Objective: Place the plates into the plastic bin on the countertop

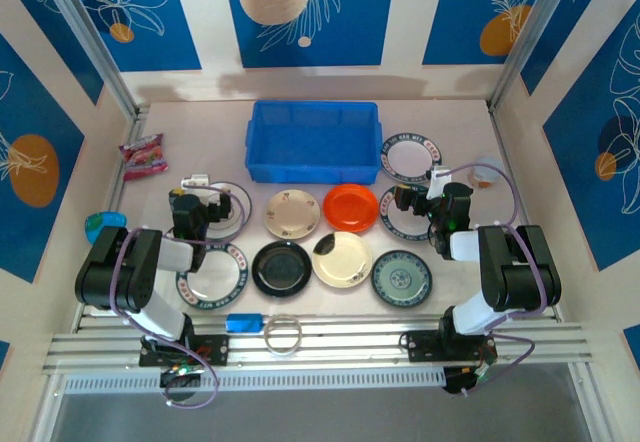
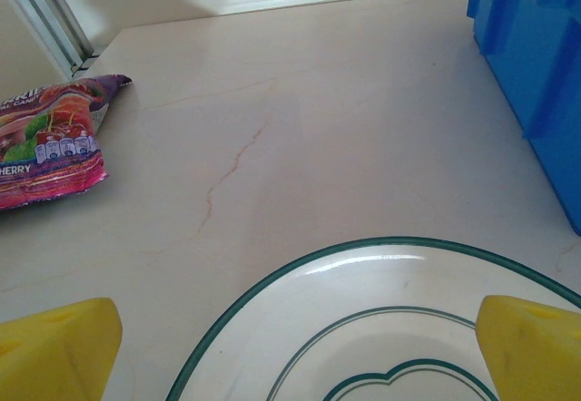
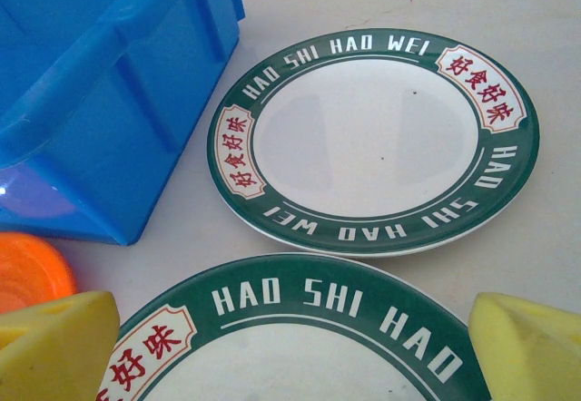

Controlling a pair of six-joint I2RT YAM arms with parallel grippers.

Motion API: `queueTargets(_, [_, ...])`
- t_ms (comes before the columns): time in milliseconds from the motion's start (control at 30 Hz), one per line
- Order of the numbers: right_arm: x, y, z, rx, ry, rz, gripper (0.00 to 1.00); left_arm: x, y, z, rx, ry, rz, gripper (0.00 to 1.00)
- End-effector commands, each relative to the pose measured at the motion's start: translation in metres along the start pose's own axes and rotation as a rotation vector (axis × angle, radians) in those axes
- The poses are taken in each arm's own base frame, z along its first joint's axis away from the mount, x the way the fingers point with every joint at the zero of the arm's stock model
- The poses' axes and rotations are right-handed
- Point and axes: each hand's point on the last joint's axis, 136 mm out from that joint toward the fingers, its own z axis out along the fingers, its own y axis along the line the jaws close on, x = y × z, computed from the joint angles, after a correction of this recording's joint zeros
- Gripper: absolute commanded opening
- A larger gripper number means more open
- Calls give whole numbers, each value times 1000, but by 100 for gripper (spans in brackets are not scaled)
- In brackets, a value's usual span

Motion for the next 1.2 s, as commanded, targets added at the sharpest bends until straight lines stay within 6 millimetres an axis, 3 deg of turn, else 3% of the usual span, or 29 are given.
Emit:
queueTargets(0, [-13,1,1,-14,-29,-15,99,-7,2,0,6,-17,-21,100])
queueTargets(200, [-14,2,0,-14,-33,-20,99,-7,3,-1,4,-20,-20,100])
queueTargets(333, [-25,-4,-1,45,-26,-11,99,-14,5,-5,-10,-26,-19,100])
queueTargets(533, [-52,-24,-14,231,13,45,99,-45,27,-27,-110,-26,-53,100])
queueTargets(667, [-59,-46,-26,381,37,127,99,-59,41,-42,-187,-14,-92,100])
queueTargets(900, [-71,-57,-35,465,42,169,99,-81,71,-68,-349,107,-245,100])
queueTargets(1000, [-77,-54,-32,453,75,220,99,-94,68,-77,-326,163,-300,100])
queueTargets(1167, [-95,-33,-16,328,108,289,99,-127,34,-77,-110,198,-329,100])
